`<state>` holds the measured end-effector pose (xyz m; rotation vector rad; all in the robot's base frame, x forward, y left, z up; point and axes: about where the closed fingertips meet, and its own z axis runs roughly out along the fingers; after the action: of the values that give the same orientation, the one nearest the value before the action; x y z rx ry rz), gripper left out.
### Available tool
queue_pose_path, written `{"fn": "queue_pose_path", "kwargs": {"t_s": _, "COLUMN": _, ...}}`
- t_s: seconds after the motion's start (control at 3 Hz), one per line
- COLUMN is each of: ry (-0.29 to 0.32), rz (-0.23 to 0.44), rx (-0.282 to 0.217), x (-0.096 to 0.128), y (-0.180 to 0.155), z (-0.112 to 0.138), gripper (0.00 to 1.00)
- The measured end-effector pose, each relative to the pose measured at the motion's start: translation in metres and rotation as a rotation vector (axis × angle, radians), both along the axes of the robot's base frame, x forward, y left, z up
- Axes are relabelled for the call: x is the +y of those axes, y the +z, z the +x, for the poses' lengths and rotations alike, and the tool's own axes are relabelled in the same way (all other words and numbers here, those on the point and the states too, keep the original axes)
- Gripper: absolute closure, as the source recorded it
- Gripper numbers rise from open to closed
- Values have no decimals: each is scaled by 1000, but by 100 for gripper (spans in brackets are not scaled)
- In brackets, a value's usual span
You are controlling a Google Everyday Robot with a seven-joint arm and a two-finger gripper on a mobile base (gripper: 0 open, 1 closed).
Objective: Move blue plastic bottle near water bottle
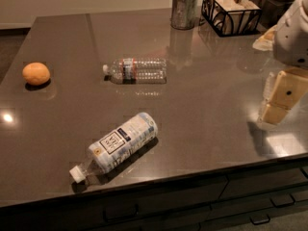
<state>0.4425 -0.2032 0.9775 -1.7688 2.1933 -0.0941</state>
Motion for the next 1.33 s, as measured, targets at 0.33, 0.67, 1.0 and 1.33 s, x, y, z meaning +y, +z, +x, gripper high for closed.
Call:
{"fn": "queue_pose_path", "kwargs": {"t_s": 0.33, "ry": 132, "rz": 16, "rx": 9, "x": 41, "y": -7, "z": 6, "gripper": 0}}
{"fn": "queue_pose_path", "kwargs": {"t_s": 0.67, "ry": 303, "rz": 33, "rx": 31, "x": 93, "y": -23, "z": 5, "gripper": 0}}
{"fn": "queue_pose_path", "kwargs": {"t_s": 1.0, "ry": 459, "rz": 42, "rx": 61, "x": 138, "y": -42, "z": -1, "gripper": 0}}
{"fn": "queue_pose_path", "kwargs": {"t_s": 1.33, "ry": 581, "rz": 40, "rx": 94, "x": 172, "y": -63, "z": -7, "gripper": 0}}
